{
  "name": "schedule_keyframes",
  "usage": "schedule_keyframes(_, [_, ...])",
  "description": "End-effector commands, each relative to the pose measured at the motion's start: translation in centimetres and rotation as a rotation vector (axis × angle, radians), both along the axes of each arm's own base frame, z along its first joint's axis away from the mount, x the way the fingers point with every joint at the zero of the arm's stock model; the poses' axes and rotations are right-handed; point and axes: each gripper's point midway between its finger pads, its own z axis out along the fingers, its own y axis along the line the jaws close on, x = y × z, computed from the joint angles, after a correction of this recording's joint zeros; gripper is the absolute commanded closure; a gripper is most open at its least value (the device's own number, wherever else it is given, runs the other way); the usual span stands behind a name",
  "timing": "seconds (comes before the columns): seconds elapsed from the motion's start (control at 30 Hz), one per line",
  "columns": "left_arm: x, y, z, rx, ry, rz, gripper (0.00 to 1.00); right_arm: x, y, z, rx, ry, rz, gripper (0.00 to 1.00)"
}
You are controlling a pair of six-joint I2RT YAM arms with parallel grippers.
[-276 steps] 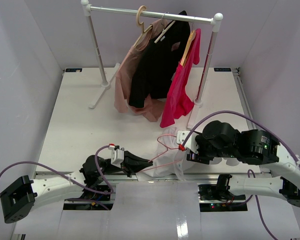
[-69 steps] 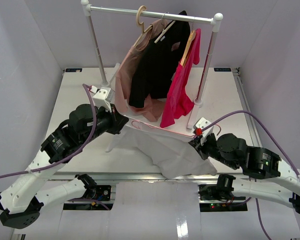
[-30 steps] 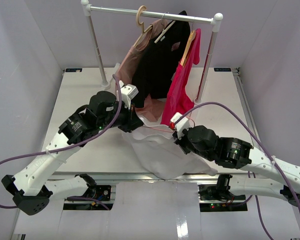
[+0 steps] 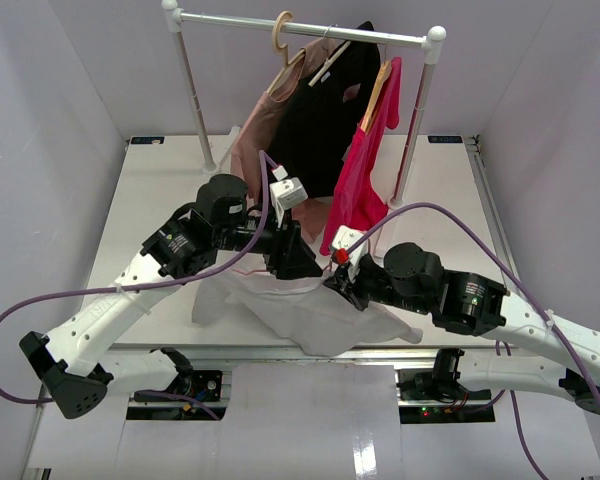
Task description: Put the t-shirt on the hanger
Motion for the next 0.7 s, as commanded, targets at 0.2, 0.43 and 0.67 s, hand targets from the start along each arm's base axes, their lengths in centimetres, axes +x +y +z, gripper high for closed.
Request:
schedule_keyframes(0.2, [-1.3,-0.3,-0.3,-0.037,-0.011,-0.092,0.43,-0.5,1.2,3.6,0.128,-0.042,0.051,0.92])
schedule_keyframes(0.43, [-0.6,-0.5,1.5,-0.125,-0.070,-0.045,0.49,-0.6,1.8,2.8,0.117,-0.027,0.062,0.92])
schedule_keyframes(0.67, [-0.7,-0.7,2.5,-0.176,-0.065,-0.040,0.51,-0.7,1.5,3.0,0.128,-0.030,0.067,0.92])
